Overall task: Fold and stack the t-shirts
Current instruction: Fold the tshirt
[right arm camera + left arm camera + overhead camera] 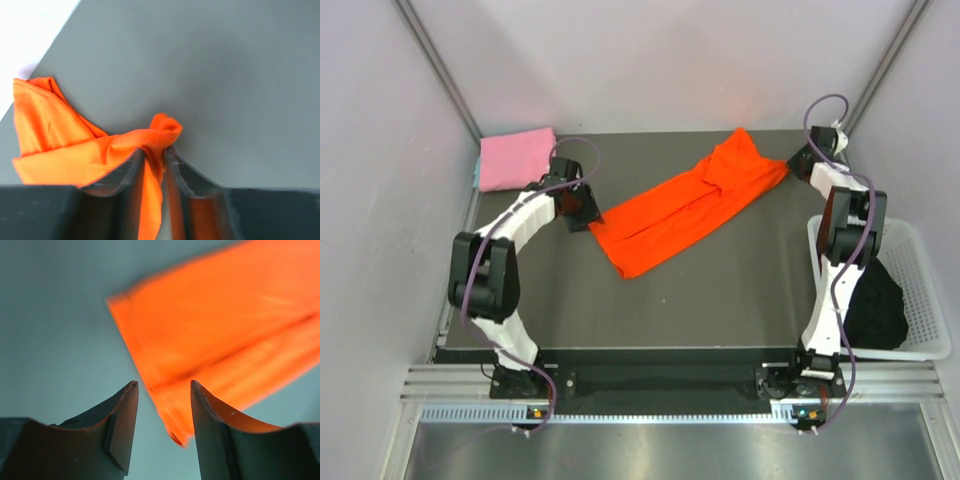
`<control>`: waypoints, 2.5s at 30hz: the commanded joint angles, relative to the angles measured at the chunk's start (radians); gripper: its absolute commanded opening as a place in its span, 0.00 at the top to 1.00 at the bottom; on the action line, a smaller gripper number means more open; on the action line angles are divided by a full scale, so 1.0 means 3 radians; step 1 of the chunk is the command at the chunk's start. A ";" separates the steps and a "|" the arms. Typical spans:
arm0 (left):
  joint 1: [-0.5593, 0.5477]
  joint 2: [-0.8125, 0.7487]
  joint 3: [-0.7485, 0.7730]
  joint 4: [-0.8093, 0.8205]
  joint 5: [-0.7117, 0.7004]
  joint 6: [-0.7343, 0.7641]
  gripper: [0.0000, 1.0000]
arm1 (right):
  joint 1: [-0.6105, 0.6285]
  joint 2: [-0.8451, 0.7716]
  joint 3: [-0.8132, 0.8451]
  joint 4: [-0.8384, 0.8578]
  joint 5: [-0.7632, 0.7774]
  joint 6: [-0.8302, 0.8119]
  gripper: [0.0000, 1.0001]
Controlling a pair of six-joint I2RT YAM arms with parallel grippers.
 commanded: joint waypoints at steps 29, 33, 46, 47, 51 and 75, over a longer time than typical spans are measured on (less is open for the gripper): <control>0.0339 0.0695 0.0356 -0.0489 0.0167 0.0635 1.00 | 0.0293 -0.2192 -0.1556 -0.0468 -0.0834 -0.0205 0.41; 0.0339 0.0317 -0.0073 -0.0612 -0.0033 0.0481 1.00 | 0.0446 -0.2463 -0.2001 -0.0341 -0.0880 -0.0103 0.42; 0.0002 -0.1223 -0.1480 -0.0495 0.0472 -0.0193 1.00 | 0.0611 -0.1955 -0.2158 0.0422 -0.1110 -0.0332 0.36; 0.0002 -0.1233 -0.1506 -0.0489 0.0499 -0.0250 0.99 | 0.0590 -0.1841 -0.1927 0.0336 -0.1156 -0.0343 0.36; 0.0002 -0.1295 -0.1506 -0.0668 0.0070 -0.0301 0.90 | 0.0503 -0.1386 -0.1614 0.0232 -0.1202 -0.0343 0.37; 0.0012 -0.0891 -0.0320 -0.0883 -0.0662 -0.0102 0.64 | 0.0288 0.0103 -0.0416 0.1116 -0.1351 0.0710 0.50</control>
